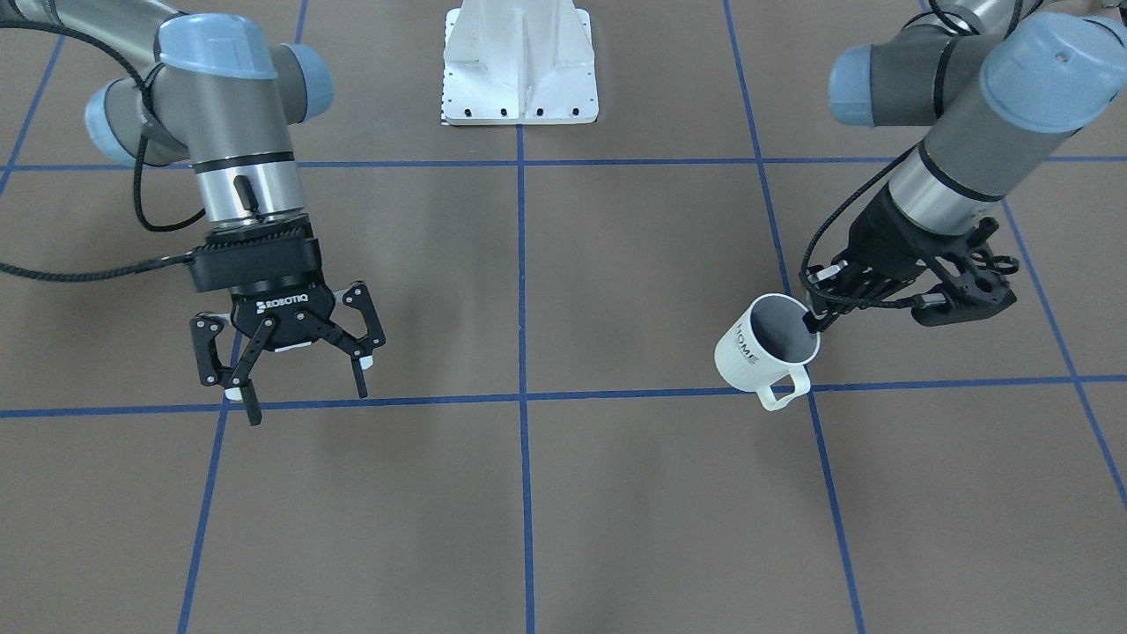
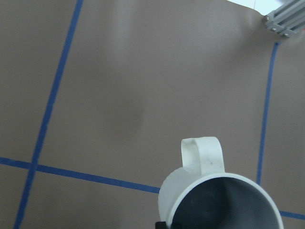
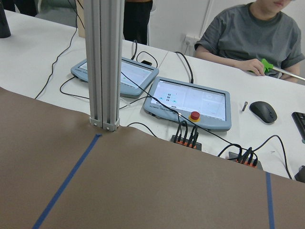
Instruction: Left arm hands cup to right arm to dump lemon
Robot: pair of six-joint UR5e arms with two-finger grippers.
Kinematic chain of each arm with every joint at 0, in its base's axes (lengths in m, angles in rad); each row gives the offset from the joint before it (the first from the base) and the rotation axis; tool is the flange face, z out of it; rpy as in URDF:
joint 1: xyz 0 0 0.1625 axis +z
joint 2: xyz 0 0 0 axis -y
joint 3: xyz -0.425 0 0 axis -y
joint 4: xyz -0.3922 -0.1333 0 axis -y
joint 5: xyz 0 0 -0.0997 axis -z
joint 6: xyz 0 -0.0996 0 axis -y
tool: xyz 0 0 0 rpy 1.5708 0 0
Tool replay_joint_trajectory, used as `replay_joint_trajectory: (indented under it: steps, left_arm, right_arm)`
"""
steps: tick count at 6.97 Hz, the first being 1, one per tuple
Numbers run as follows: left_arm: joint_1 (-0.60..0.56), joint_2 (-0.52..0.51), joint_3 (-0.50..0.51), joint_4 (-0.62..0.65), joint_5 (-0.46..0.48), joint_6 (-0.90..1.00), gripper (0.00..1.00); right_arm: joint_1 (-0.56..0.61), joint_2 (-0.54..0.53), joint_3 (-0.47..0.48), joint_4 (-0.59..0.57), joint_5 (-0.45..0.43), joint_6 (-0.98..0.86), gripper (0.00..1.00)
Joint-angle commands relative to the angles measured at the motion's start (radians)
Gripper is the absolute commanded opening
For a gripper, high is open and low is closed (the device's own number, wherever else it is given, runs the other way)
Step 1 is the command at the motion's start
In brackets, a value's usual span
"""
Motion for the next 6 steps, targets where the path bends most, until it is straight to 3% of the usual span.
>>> replay_joint_trajectory:
  steps: [1, 2, 6]
  left_arm:
    - [-0.038, 0.154, -0.042, -0.006, 0.004, 0.189, 0.0]
    - [-0.038, 0.19, -0.042, -0.009, 0.004, 0.258, 0.0]
    - [-0.036, 0.349, -0.002, -0.159, 0.011, 0.402, 0.0]
  right_arm:
    - [0.165, 0.007, -0.002, -0.185, 0.379, 0.005, 1.0]
    - [0.24, 0.005, -0.004, -0.255, 0.521, -0.019, 1.0]
    - [0.485, -0.021, -0.01, -0.528, 0.781, -0.448, 1.0]
